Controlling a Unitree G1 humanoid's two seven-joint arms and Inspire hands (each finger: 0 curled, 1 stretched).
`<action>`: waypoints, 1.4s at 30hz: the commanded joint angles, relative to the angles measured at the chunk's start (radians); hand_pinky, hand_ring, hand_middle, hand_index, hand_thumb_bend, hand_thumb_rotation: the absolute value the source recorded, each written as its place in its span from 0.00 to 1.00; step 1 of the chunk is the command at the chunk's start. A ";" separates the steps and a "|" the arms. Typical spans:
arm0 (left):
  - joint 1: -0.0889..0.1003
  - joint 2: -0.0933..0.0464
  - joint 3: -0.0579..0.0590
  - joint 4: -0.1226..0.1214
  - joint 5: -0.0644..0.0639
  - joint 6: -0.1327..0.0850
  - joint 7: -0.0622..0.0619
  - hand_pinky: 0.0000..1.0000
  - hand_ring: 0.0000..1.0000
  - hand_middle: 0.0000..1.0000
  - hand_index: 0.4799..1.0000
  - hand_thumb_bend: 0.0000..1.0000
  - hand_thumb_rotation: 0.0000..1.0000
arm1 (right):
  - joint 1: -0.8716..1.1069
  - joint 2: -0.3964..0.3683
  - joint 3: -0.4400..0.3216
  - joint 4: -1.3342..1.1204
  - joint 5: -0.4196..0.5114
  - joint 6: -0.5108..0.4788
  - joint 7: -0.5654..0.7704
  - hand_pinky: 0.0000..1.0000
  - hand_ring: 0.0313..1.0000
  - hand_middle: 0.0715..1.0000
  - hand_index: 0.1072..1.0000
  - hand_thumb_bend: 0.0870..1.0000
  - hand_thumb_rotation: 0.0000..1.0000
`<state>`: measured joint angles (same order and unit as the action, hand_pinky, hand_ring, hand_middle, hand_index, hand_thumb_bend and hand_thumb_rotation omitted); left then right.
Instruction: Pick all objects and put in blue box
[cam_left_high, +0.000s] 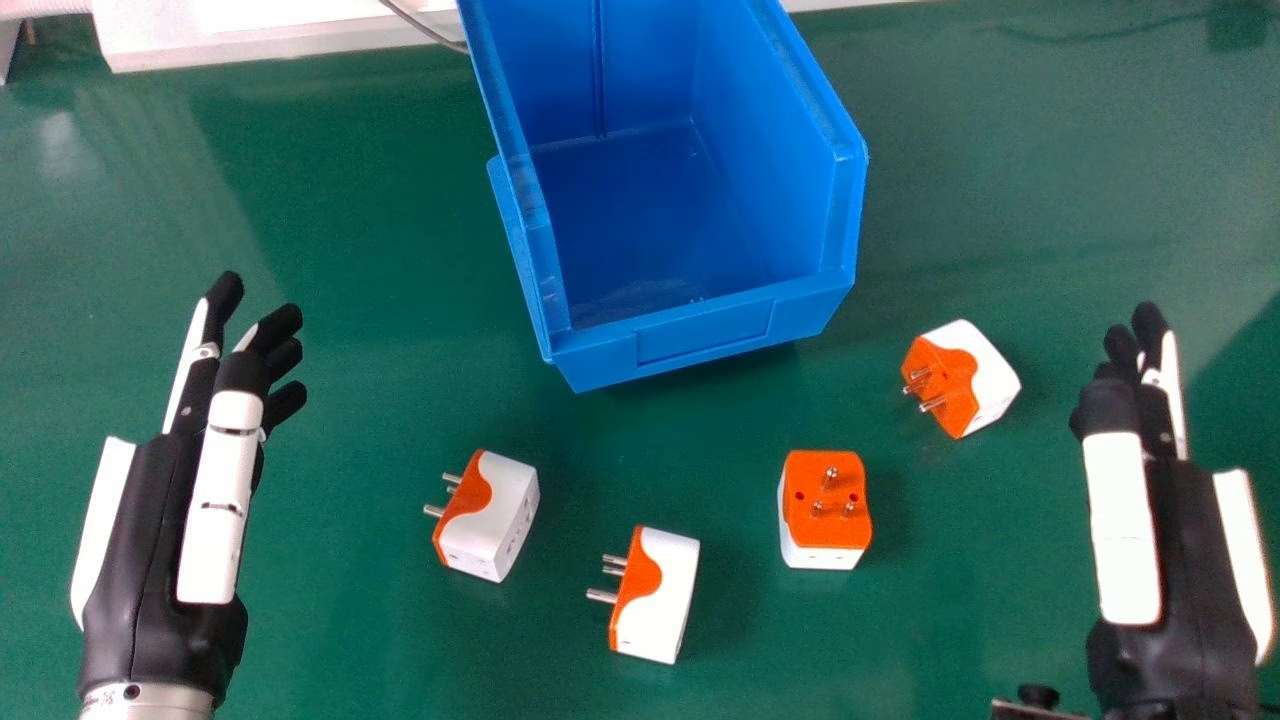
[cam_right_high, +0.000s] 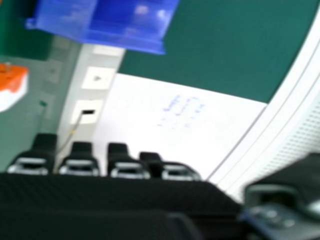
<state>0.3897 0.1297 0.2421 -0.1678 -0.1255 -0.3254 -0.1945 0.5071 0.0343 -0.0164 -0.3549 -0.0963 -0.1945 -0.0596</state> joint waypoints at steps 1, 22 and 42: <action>-0.007 0.005 0.001 -0.002 0.002 -0.046 -0.002 0.89 0.92 0.92 0.96 0.44 1.00 | -0.021 -0.004 -0.009 0.002 -0.019 -0.040 -0.017 0.93 1.00 1.00 1.00 0.50 1.00; -0.035 0.030 0.008 -0.023 -0.010 0.080 0.005 0.85 0.89 0.90 0.97 0.43 1.00 | -0.059 -0.035 -0.001 -0.012 -0.192 0.029 -0.060 0.93 1.00 1.00 1.00 0.54 1.00; -0.075 0.098 0.014 0.001 0.057 0.077 -0.007 0.94 0.96 0.96 0.99 0.50 1.00 | -0.232 -0.080 0.031 0.086 -0.494 0.115 -0.202 0.89 1.00 1.00 0.98 0.44 0.83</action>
<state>0.3219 0.2093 0.2551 -0.1646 -0.0806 -0.2116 -0.1958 0.2866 -0.0399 0.0138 -0.2537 -0.5911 -0.0853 -0.2510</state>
